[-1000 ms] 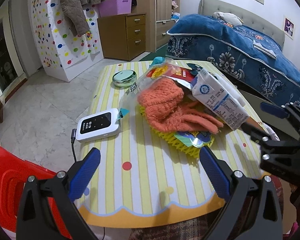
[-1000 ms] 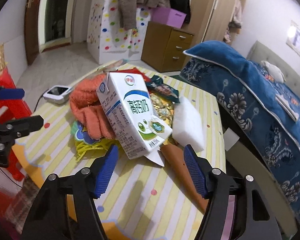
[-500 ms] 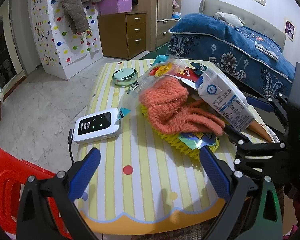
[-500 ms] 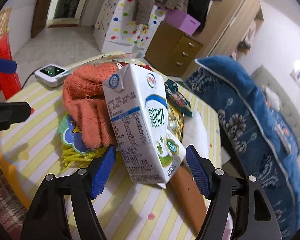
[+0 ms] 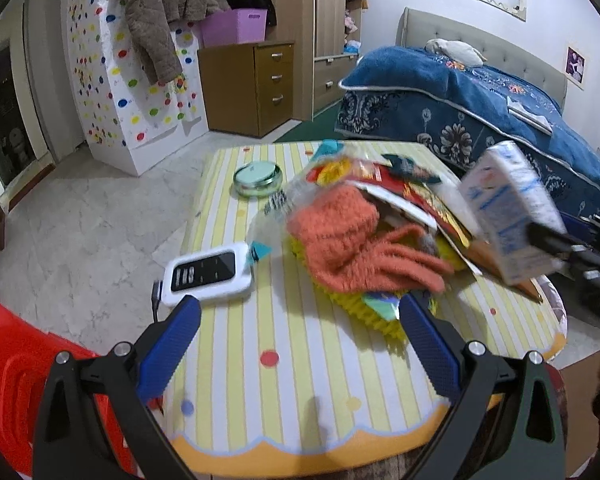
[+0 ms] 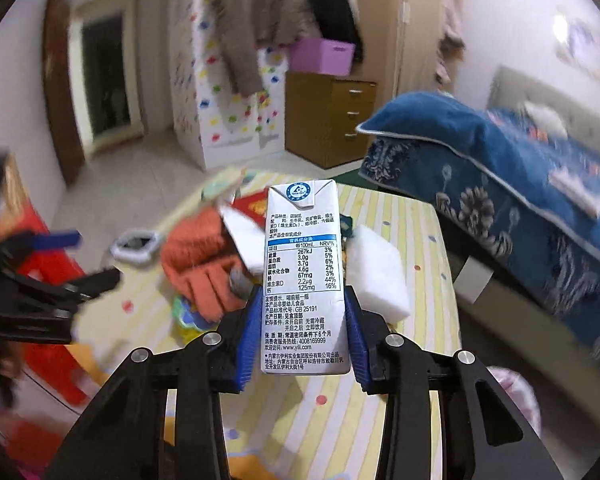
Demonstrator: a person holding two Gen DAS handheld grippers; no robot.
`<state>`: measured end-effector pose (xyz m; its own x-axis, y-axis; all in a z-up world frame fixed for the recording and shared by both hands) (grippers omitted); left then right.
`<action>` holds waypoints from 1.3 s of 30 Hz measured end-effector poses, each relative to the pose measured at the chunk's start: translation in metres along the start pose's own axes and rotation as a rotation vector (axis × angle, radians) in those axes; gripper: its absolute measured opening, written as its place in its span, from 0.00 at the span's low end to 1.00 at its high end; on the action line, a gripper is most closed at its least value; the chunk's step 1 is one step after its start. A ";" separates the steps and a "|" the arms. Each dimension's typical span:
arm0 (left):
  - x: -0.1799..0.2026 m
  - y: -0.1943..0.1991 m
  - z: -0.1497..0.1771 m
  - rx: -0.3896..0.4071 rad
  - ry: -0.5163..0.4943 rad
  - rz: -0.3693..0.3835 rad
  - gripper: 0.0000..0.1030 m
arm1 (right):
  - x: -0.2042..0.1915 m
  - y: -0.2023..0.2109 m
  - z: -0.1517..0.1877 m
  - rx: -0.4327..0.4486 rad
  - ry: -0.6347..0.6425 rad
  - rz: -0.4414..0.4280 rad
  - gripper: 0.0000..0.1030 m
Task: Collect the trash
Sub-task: 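Lift the milk carton with the right tool while the left tool grasps the clear wrapper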
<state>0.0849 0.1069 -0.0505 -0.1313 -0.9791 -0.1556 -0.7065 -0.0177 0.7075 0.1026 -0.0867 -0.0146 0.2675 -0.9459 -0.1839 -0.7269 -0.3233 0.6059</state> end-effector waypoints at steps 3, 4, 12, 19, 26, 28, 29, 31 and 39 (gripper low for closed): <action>-0.006 -0.011 -0.011 0.005 0.013 0.019 0.81 | 0.011 0.016 -0.007 0.022 -0.075 -0.028 0.37; -0.008 -0.014 -0.013 0.004 0.013 0.021 0.75 | 0.012 0.020 -0.007 0.028 -0.084 -0.027 0.37; -0.031 -0.051 -0.016 -0.048 -0.030 -0.026 0.55 | 0.027 0.024 -0.003 0.024 -0.122 -0.027 0.37; -0.031 -0.079 0.000 -0.095 -0.092 -0.024 0.47 | 0.029 0.012 -0.006 0.011 -0.133 -0.021 0.38; -0.028 -0.095 -0.007 -0.072 -0.141 -0.010 0.40 | 0.030 0.006 -0.006 -0.005 -0.133 0.002 0.38; -0.028 -0.099 -0.012 -0.059 -0.162 0.005 0.26 | 0.029 0.005 -0.005 -0.008 -0.134 0.008 0.38; -0.028 -0.101 -0.014 -0.057 -0.171 0.013 0.21 | 0.029 0.005 -0.004 -0.009 -0.134 0.010 0.38; -0.030 -0.100 -0.017 -0.044 -0.177 0.019 0.00 | 0.029 0.007 -0.003 -0.007 -0.131 0.015 0.38; -0.041 -0.026 -0.035 0.106 -0.133 -0.011 0.00 | 0.026 0.024 -0.002 0.028 -0.139 0.007 0.38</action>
Point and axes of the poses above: each gripper's, at about its wrist camera, not at the fingertips, and y roughly against the way its jaws point, x to its right, z to its underside, the point moved 4 cm from there along -y, roughly the way its jaws point, and after that the axes turned 12 degrees about -y, right-handed, at the moved point
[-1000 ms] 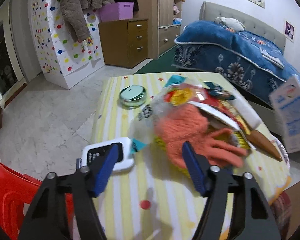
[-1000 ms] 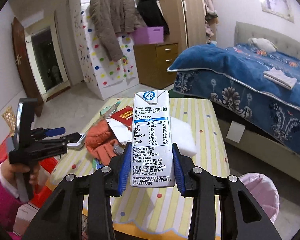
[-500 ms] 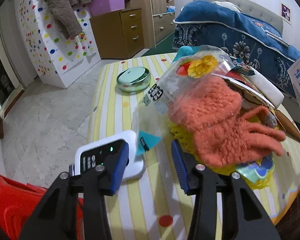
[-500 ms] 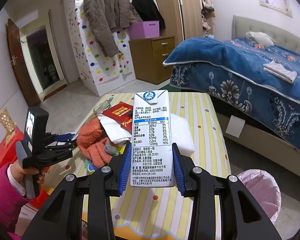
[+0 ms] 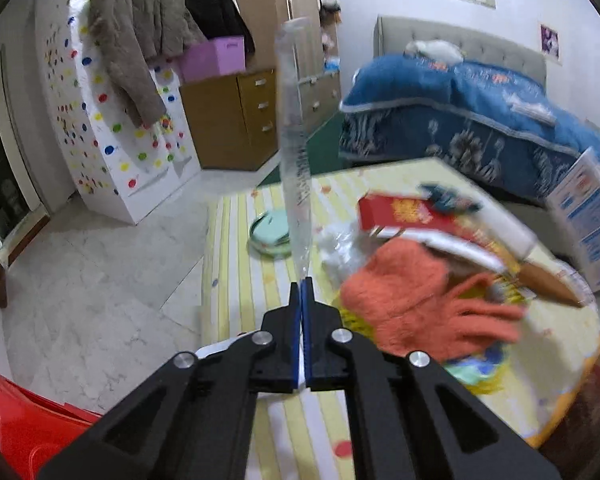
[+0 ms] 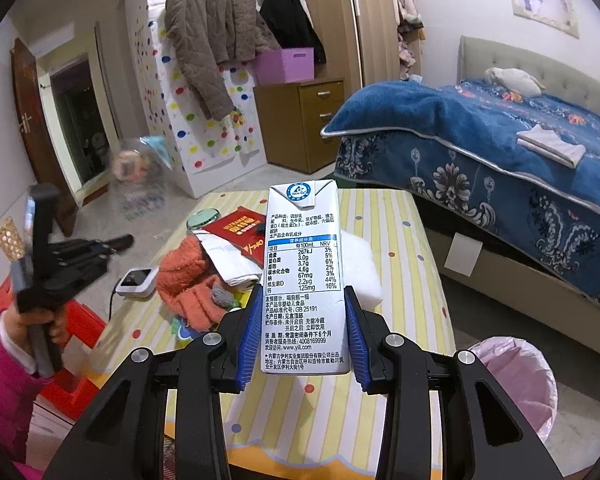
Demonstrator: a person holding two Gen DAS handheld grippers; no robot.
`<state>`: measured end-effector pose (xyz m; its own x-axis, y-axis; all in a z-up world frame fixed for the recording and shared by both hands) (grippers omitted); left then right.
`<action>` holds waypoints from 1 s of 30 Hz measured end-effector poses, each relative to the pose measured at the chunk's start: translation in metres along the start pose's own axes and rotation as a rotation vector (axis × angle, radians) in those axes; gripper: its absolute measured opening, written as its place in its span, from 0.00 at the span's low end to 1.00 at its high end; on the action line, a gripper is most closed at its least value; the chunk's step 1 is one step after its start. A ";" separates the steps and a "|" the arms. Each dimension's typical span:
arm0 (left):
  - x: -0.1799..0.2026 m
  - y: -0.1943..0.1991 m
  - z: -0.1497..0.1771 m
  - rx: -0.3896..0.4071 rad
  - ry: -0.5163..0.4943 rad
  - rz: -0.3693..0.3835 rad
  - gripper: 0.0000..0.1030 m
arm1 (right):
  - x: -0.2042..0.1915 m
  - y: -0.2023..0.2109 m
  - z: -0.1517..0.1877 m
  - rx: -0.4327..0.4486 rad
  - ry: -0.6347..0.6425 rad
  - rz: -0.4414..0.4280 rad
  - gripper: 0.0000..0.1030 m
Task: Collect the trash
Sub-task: 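Lift the milk carton with the right tool while the left tool grasps the clear wrapper, then carry carton and wrapper over the pink wastebasket and open both tools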
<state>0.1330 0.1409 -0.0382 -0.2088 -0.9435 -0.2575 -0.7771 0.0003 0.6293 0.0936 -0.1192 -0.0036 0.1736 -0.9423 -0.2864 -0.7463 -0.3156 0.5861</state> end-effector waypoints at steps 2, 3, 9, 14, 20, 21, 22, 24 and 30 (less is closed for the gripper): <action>0.008 0.023 -0.006 0.032 0.006 0.034 0.00 | 0.002 0.005 0.002 0.010 -0.005 0.000 0.38; 0.016 0.036 -0.009 0.051 -0.001 0.048 0.00 | 0.004 0.009 0.003 0.016 -0.011 0.001 0.38; 0.082 0.070 -0.016 0.095 -0.029 0.150 0.00 | 0.026 0.028 0.015 0.026 -0.063 0.020 0.38; 0.143 0.073 -0.022 0.102 -0.082 0.242 0.00 | 0.061 0.051 0.029 0.041 -0.123 0.072 0.38; 0.212 0.066 -0.026 0.083 -0.166 0.362 0.00 | 0.118 0.078 0.047 0.060 -0.217 0.173 0.38; 0.225 0.064 -0.028 0.078 -0.181 0.388 0.00 | 0.130 0.083 0.051 0.064 -0.236 0.193 0.38; 0.238 0.062 -0.030 0.073 -0.195 0.410 0.00 | 0.141 0.088 0.054 0.068 -0.257 0.212 0.38; 0.262 0.058 -0.033 0.065 -0.224 0.447 0.00 | 0.159 0.095 0.060 0.074 -0.289 0.243 0.38; 0.326 0.040 -0.039 0.027 -0.308 0.540 0.00 | 0.208 0.108 0.076 0.079 -0.377 0.321 0.38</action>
Point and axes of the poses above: each gripper's, at about its wrist camera, not at the fingertips, and y roughly against the way its jaws point, x to its right, z to its underside, the point moved 4 cm from there along -y, roughly the way its jaws point, and after that the axes turned 12 degrees about -y, right-handed, at the moved point
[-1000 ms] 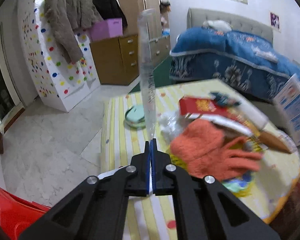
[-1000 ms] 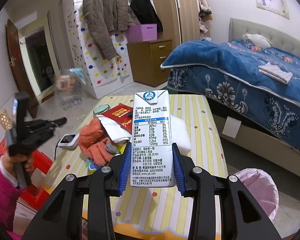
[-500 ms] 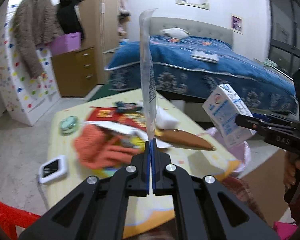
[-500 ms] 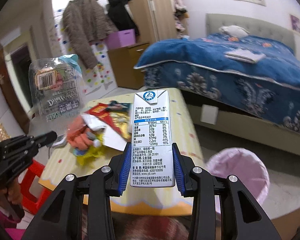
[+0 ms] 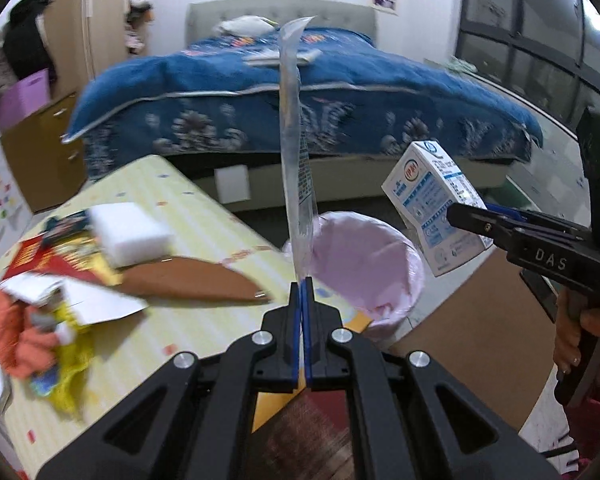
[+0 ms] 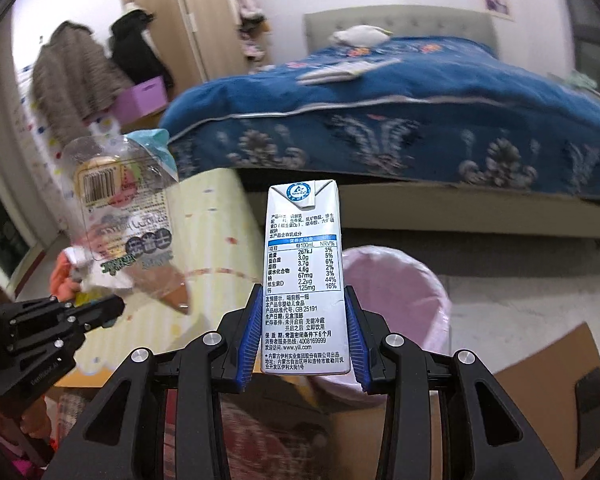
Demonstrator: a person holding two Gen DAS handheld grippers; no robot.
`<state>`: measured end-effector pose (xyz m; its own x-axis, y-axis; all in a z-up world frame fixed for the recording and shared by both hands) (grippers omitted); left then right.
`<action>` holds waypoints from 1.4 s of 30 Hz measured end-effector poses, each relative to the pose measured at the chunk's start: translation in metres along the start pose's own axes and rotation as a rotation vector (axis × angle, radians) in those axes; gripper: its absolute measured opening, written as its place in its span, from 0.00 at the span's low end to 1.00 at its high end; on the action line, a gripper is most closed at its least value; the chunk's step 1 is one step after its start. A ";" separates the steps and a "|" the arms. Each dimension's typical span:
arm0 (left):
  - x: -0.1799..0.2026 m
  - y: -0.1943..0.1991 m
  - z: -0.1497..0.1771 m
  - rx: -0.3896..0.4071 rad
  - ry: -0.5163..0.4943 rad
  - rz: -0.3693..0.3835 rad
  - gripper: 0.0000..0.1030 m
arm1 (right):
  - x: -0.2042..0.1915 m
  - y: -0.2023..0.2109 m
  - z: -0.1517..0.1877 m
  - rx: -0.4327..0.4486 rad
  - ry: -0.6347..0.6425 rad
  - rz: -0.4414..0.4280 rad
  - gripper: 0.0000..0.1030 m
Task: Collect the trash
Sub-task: 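Carry carton and wrapper over the pink wastebasket and open both tools, then return both tools to the table above the remaining items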
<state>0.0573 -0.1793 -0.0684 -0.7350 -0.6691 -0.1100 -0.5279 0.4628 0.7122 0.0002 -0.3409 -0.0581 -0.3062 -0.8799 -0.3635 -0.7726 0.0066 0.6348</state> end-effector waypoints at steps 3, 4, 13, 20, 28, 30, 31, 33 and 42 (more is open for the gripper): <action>0.016 -0.022 -0.008 -0.026 -0.028 0.030 0.00 | 0.019 -0.007 -0.003 -0.005 -0.030 0.027 0.38; 0.019 -0.030 -0.011 -0.038 -0.036 0.038 0.00 | 0.024 -0.010 -0.004 -0.008 -0.038 0.033 0.38; 0.032 -0.090 -0.036 -0.103 -0.082 0.079 0.00 | 0.063 -0.057 -0.016 -0.054 -0.097 0.076 0.38; 0.029 -0.115 -0.057 -0.107 -0.106 0.056 0.33 | 0.076 -0.100 -0.024 -0.100 -0.105 0.103 0.46; 0.008 -0.079 -0.037 -0.078 -0.073 -0.011 0.57 | 0.065 -0.072 -0.025 -0.071 -0.129 0.084 0.56; 0.000 -0.064 -0.023 -0.079 -0.034 -0.017 0.57 | 0.051 -0.056 -0.024 -0.055 -0.109 0.054 0.56; -0.005 -0.057 -0.016 -0.084 -0.012 -0.017 0.57 | 0.042 -0.049 -0.024 -0.047 -0.095 0.038 0.56; -0.014 -0.042 -0.004 -0.086 0.024 -0.028 0.57 | 0.025 -0.041 -0.025 -0.042 -0.068 0.008 0.56; -0.062 0.026 0.033 -0.036 0.140 -0.143 0.57 | -0.068 -0.017 -0.013 -0.059 0.075 -0.123 0.56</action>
Point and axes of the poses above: each gripper's, at about its wrist camera, not at the fingertips, and y roughly against the way its jaws point, x to its right, z to its underside, the point moved 4 cm from there along -y, roughly the way its jaws point, and after that the axes turned 12 degrees about -y, right-handed, at the moved point
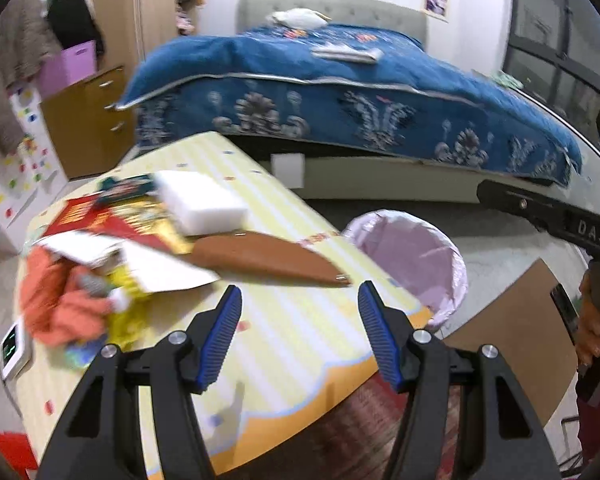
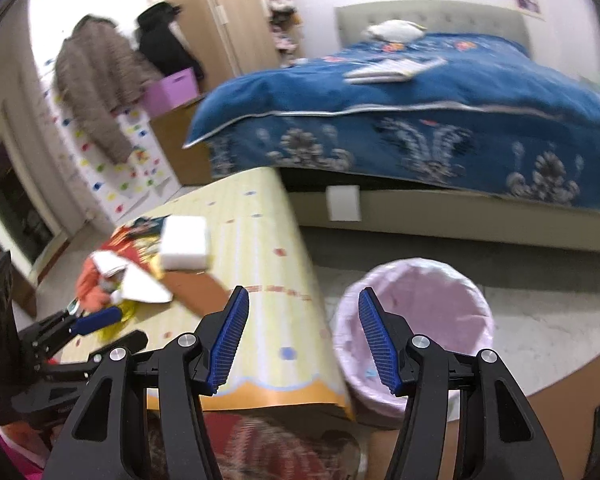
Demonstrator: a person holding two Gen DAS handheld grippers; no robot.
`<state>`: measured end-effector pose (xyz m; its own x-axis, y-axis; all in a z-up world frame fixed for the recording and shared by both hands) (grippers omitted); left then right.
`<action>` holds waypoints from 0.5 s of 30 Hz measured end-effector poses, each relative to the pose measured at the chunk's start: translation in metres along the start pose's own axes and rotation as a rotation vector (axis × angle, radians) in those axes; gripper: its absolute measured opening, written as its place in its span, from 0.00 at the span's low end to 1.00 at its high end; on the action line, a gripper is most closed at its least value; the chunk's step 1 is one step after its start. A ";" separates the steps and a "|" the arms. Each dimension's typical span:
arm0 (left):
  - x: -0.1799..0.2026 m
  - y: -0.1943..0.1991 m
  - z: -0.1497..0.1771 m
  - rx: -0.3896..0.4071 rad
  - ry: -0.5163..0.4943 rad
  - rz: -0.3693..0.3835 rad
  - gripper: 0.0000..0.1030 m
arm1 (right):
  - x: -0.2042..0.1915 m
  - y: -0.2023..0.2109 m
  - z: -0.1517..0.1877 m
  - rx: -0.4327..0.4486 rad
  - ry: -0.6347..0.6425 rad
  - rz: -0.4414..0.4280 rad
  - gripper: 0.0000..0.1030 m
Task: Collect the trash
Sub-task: 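Return both tools to the table above the remaining items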
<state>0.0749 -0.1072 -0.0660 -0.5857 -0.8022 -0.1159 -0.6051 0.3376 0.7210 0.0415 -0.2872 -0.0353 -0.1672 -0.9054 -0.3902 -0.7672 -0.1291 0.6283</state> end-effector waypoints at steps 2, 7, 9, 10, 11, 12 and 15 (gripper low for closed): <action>-0.013 0.010 0.007 0.006 0.026 -0.020 0.57 | -0.022 -0.001 0.004 -0.014 0.046 -0.014 0.56; -0.057 0.032 0.032 -0.001 0.116 -0.082 0.57 | -0.063 -0.008 0.011 -0.044 0.127 -0.039 0.56; -0.074 0.038 0.041 -0.009 0.151 -0.111 0.57 | -0.079 -0.014 0.014 -0.055 0.166 -0.043 0.56; -0.083 0.042 0.046 -0.011 0.166 -0.128 0.57 | -0.084 -0.016 0.015 -0.060 0.180 -0.044 0.56; -0.090 0.044 0.049 -0.013 0.178 -0.144 0.58 | -0.092 -0.020 0.016 -0.067 0.198 -0.045 0.56; -0.102 0.047 0.054 -0.017 0.194 -0.171 0.58 | -0.098 -0.023 0.017 -0.072 0.213 -0.047 0.56; -0.124 0.053 0.063 -0.020 0.226 -0.221 0.60 | -0.113 -0.034 0.018 -0.084 0.248 -0.052 0.56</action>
<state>0.0813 0.0413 -0.0560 -0.3051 -0.9450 -0.1181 -0.6926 0.1350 0.7086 0.0754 -0.1728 -0.0251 0.0361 -0.9667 -0.2534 -0.7152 -0.2021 0.6691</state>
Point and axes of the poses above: each gripper's, at about its wrist camera, not at the fingertips, and y roughly against the way its jaws point, x to its right, z to its underside, the point moved 4 cm from there along -y, roughly the way its jaws point, and after that the axes turned 12 degrees about -y, right-handed, at the moved point
